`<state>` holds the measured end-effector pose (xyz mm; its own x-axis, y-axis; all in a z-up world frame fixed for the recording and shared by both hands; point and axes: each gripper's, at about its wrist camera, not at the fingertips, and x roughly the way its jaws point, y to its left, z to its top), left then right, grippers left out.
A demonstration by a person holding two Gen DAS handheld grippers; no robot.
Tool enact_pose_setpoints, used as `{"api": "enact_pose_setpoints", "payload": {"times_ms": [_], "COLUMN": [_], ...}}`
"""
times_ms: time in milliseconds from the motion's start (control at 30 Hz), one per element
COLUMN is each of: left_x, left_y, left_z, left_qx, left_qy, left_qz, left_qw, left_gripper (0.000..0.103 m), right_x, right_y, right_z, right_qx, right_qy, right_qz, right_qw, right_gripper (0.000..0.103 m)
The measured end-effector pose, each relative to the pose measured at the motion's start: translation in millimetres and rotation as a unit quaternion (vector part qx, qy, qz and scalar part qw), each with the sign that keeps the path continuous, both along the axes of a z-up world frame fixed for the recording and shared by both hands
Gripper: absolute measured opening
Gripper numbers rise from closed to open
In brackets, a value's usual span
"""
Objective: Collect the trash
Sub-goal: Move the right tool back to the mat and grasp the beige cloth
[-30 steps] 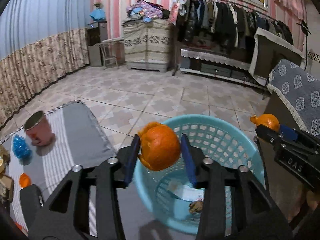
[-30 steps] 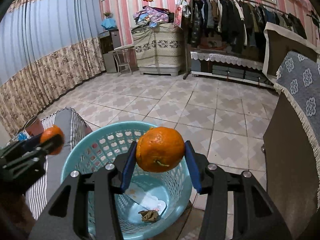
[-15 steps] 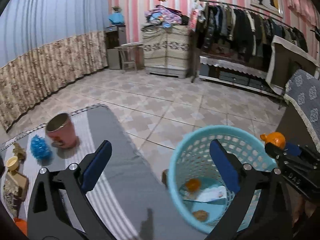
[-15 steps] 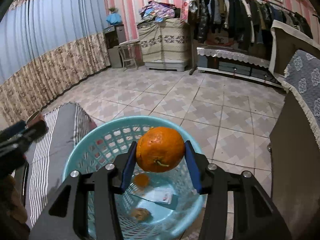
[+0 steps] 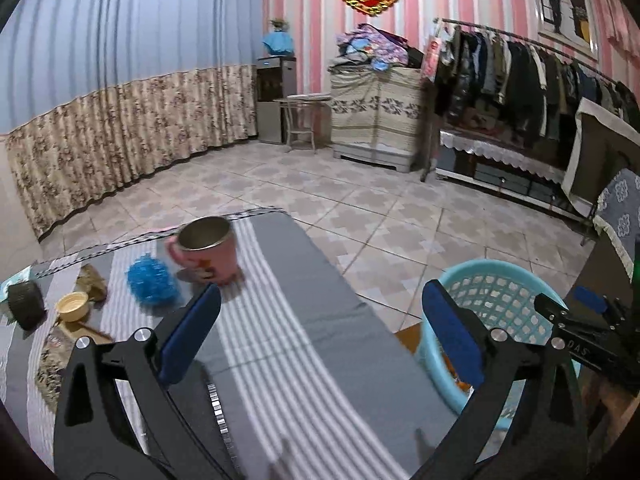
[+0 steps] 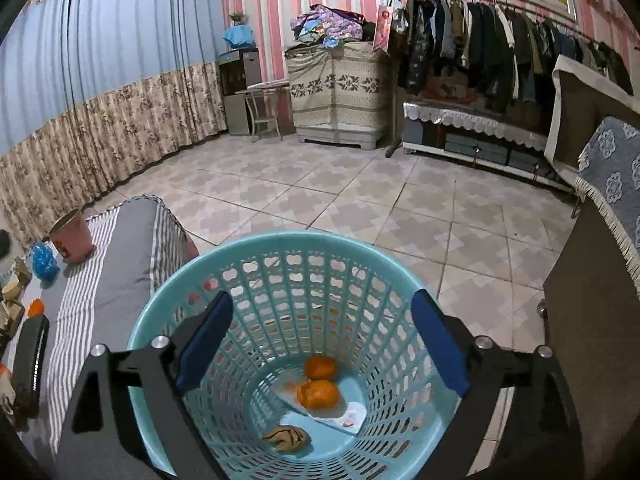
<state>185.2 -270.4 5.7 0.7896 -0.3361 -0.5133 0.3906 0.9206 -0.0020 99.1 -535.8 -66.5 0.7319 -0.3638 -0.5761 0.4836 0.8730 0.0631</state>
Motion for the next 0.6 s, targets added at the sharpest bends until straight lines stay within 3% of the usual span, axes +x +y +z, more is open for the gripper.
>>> {"api": "enact_pose_setpoints", "payload": {"times_ms": [267, 600], "left_x": [-11, -19], "left_y": [70, 184], "left_z": [13, 12], "left_qx": [-0.004, 0.010], "left_qy": [-0.008, -0.007], "left_qz": [0.044, 0.124], "left_qw": [0.9990, 0.9922], "left_gripper": [0.098, 0.098], "right_x": [-1, 2], "right_y": [23, 102], "right_z": [5, 19], "right_qx": [-0.012, -0.036], "right_qy": [0.009, 0.008], "right_qz": [0.020, 0.092], "right_qw": [1.000, 0.995], "right_gripper": [0.091, 0.094]}}
